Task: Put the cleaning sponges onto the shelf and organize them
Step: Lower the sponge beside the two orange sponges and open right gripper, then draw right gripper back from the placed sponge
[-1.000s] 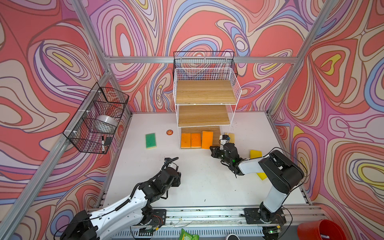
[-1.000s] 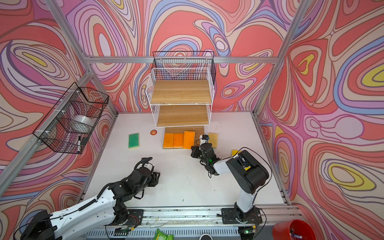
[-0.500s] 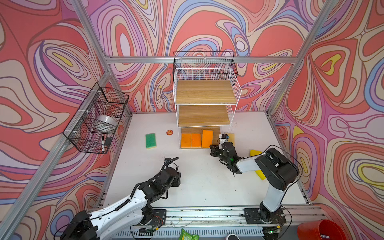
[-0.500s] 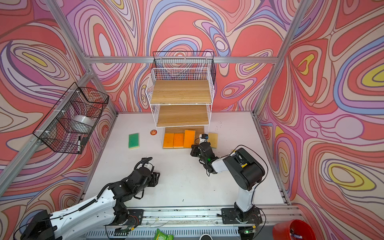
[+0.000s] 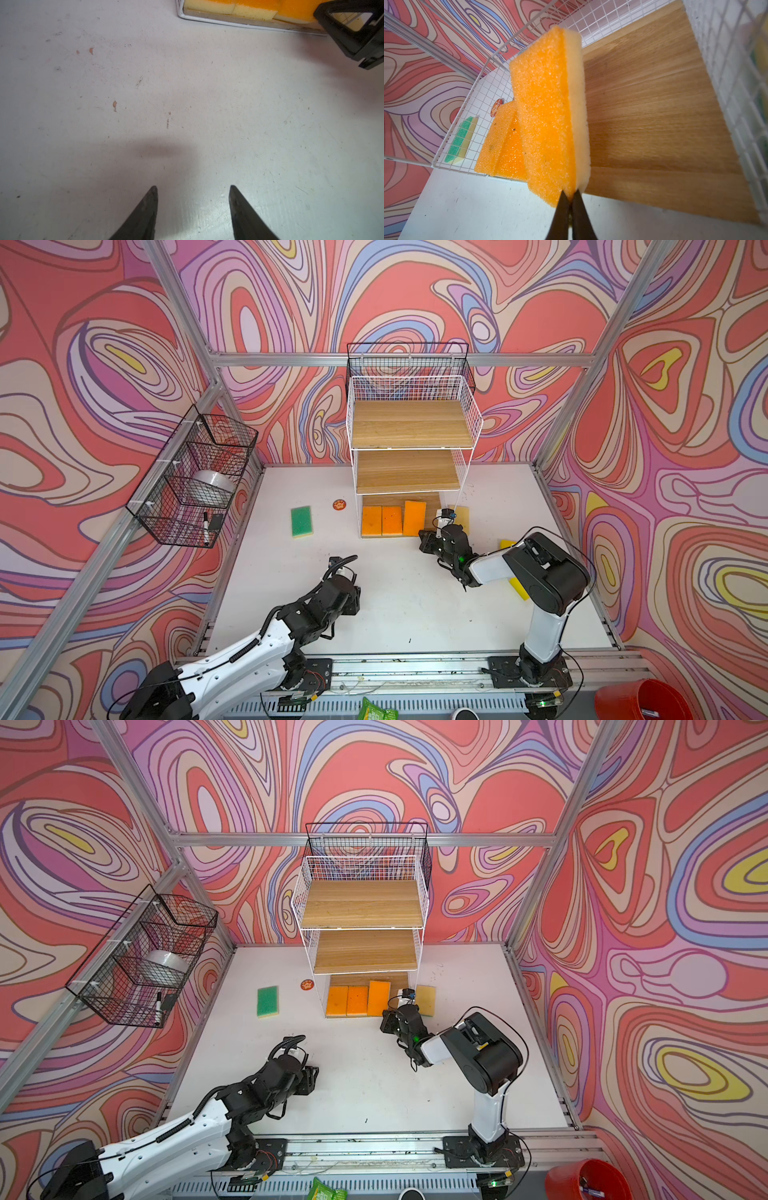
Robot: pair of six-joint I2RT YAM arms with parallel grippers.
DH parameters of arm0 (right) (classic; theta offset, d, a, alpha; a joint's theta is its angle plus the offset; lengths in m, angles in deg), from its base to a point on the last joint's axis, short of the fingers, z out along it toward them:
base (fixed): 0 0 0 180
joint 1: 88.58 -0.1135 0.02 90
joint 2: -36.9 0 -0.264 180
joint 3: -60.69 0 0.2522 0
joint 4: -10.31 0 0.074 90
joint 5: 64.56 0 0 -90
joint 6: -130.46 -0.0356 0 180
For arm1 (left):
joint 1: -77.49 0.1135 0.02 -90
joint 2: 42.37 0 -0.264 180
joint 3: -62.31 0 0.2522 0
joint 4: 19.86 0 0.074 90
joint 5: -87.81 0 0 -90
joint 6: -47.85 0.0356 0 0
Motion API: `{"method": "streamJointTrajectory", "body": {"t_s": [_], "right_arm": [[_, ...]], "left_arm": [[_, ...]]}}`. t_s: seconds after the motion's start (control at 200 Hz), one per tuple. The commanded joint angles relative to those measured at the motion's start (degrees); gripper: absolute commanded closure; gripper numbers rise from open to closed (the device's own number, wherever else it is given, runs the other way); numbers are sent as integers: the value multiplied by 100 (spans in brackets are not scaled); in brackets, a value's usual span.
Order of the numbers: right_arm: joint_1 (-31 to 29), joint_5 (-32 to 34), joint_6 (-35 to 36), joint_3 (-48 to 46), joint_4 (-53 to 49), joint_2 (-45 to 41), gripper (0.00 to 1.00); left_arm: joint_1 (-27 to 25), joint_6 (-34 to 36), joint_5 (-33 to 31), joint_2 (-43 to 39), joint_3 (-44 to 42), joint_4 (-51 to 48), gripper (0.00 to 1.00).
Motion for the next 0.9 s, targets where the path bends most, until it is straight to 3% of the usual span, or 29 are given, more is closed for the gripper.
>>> {"method": "streamJointTrajectory", "body": {"t_s": [0.0,0.17,0.365,0.891], "right_arm": [[22,74,51,114,92,123,86],[21,86,56,154,30,148,64],[21,112,71,142,-6,92,52],[24,-12,116,334,109,255,44]], "left_arm": [[35,48,-104,-38,108,-183,44],[35,48,-100,-12,123,-184,44],[35,48,-92,27,135,-182,44],[35,18,-116,-99,144,-464,44]]}}
